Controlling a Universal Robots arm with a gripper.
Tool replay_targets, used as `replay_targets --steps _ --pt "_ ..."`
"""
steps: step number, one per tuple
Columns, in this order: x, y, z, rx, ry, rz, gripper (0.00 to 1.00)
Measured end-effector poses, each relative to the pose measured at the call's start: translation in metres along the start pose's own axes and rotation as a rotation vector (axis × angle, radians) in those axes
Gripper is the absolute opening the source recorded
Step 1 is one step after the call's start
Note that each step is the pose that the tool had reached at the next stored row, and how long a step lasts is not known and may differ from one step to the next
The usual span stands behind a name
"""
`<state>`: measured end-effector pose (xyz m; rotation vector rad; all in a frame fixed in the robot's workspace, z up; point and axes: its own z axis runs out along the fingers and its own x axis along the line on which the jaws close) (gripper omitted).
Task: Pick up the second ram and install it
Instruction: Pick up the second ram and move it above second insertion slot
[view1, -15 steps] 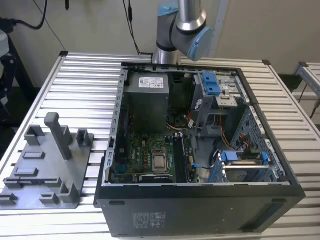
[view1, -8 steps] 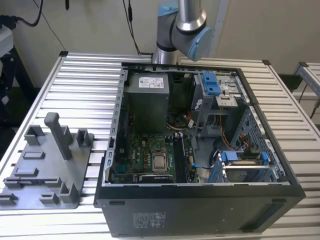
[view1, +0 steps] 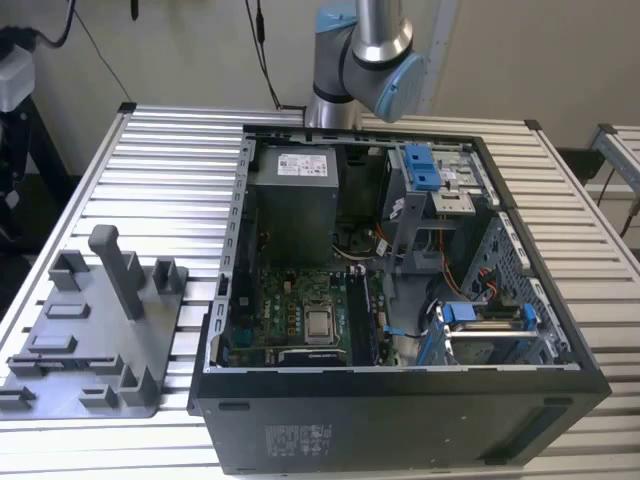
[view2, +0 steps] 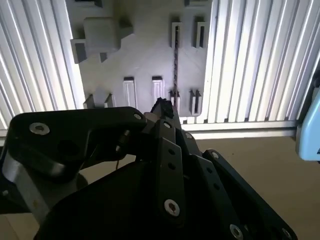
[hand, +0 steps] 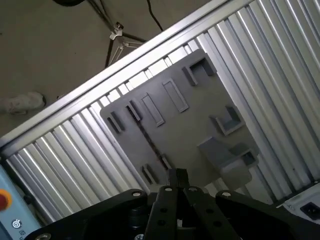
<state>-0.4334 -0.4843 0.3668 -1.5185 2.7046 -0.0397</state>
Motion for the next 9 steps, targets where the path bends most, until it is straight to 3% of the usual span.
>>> replay_targets --steps 9 --pt "0.0001 0.0001 0.0037 -0.0036 -0.0068 -0.163 0.11"
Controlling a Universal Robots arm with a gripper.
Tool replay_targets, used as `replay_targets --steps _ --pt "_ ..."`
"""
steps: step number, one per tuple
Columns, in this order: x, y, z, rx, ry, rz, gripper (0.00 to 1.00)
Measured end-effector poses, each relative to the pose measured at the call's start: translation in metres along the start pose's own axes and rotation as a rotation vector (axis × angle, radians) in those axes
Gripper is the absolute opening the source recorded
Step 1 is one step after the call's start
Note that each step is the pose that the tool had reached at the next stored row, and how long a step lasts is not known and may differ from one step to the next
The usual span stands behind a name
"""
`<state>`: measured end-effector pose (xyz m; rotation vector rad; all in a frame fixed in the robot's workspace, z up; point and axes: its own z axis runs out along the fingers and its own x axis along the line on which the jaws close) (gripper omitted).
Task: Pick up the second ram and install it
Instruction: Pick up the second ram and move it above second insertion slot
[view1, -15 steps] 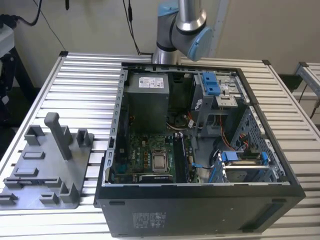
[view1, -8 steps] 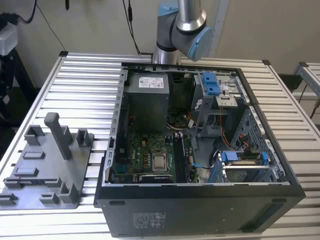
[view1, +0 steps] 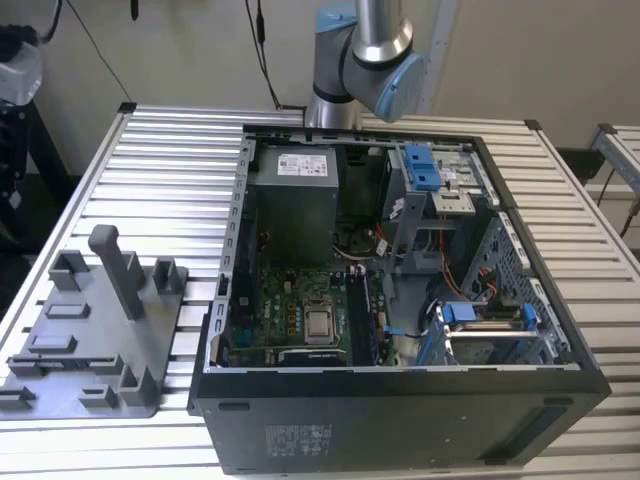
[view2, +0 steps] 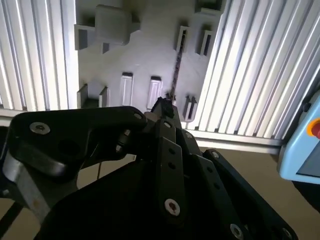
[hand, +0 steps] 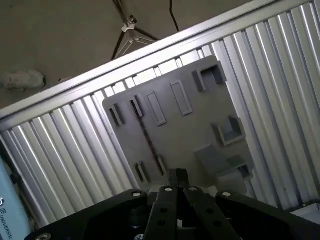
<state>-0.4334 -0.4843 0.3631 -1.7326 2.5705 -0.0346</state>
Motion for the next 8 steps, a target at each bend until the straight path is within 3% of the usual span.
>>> replay_targets --steps 8 --pt "0.0002 0.0005 0.0038 -0.0139 0.0002 -0.101 0.11"
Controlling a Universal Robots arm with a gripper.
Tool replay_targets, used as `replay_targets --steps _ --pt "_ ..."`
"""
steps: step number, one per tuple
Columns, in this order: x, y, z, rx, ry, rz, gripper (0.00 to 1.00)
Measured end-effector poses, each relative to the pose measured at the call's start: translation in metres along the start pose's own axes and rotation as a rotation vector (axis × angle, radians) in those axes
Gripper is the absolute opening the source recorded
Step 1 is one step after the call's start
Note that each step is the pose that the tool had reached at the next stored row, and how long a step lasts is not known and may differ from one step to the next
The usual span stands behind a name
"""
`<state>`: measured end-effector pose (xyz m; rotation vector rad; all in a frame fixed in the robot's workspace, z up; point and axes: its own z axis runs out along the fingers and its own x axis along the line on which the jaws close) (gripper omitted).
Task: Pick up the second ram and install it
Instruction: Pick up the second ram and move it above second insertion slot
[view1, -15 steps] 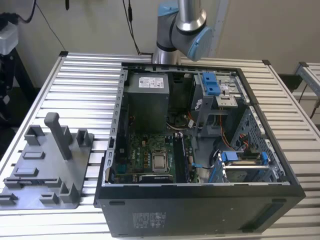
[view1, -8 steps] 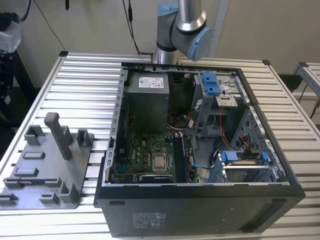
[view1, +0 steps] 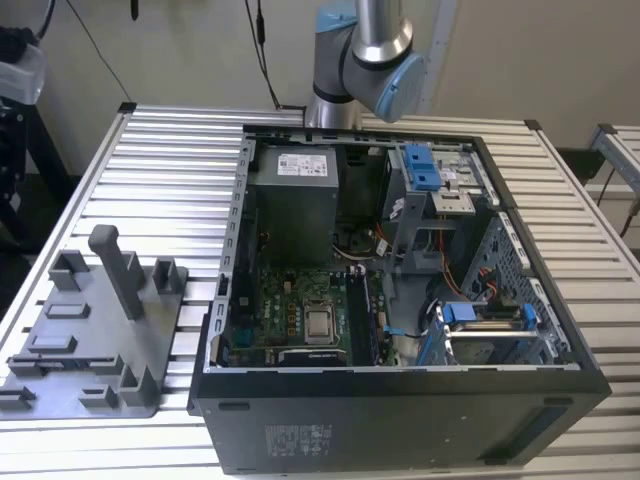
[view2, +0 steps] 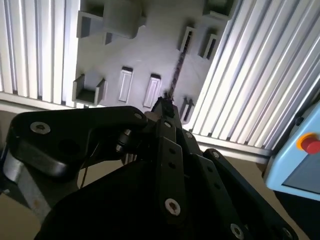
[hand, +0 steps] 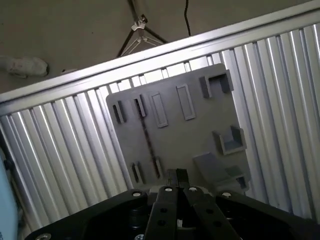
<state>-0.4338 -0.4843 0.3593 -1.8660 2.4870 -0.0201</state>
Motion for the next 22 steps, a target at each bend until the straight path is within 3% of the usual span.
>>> replay_targets --steps 7,12,19,22 --pt "0.0003 0.0008 0.0051 -0.0086 -0.0001 -0.078 0.11" --pt "0.0003 0.0009 0.0067 -0.0255 0.0029 -0.111 0.11" --pt "0.0003 0.0008 0.0066 -0.0257 0.003 -0.115 0.11" --pt "0.0003 0.0008 0.0066 -0.0258 0.003 -0.117 0.18"
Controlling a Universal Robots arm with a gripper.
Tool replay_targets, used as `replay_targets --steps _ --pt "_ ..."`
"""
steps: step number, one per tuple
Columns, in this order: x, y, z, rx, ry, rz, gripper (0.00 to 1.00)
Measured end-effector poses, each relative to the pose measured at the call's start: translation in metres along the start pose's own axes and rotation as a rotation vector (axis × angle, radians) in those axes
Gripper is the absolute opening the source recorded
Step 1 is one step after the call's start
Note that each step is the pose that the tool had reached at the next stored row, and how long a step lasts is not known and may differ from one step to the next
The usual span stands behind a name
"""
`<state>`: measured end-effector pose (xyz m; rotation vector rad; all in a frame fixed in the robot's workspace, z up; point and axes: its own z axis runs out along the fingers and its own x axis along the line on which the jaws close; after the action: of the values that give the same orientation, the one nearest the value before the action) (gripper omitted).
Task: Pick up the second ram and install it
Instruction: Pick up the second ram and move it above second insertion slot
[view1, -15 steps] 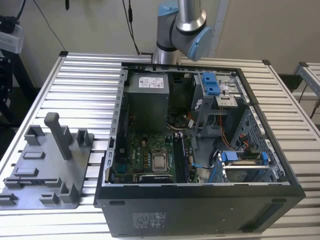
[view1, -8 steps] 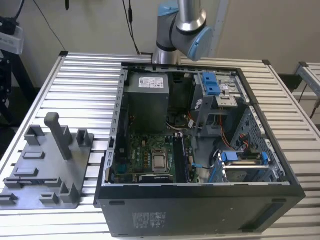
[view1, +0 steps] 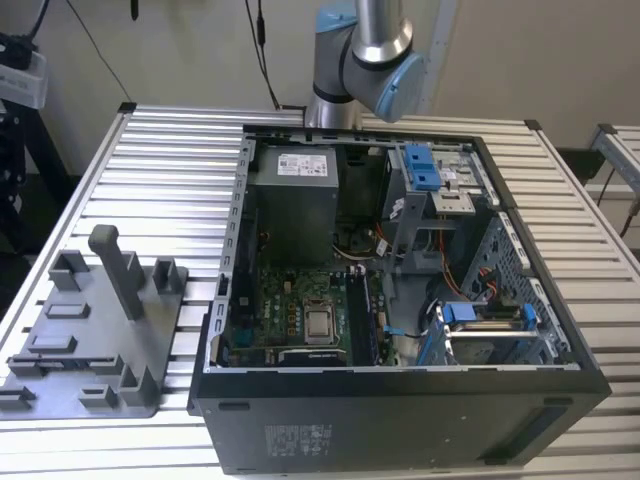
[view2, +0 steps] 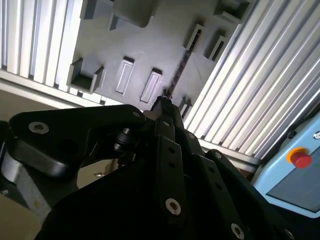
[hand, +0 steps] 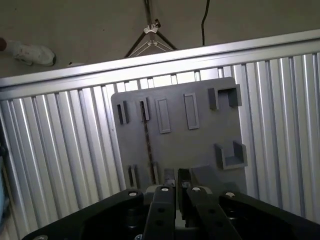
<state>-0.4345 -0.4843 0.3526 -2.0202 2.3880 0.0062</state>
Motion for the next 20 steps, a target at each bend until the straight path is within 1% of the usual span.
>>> replay_targets --steps 2,3,4,5,6,9,20 --pt "0.0 0.0 0.0 0.0 -0.0001 -0.001 0.3" --pt "0.0 0.0 0.0 0.0 0.0 -0.002 0.3" --pt "0.0 0.0 0.0 0.0 0.0 -0.002 0.36" --pt "0.0 0.0 0.0 0.0 0.0 -0.003 0.36" --pt "0.0 0.0 0.0 -0.0001 0.0 -0.003 0.42" --pt "0.0001 -0.0001 0.0006 -0.0001 -0.0003 -0.005 0.42" --pt "0.0005 0.0003 0.0205 -0.0002 -0.0004 -0.015 0.42"
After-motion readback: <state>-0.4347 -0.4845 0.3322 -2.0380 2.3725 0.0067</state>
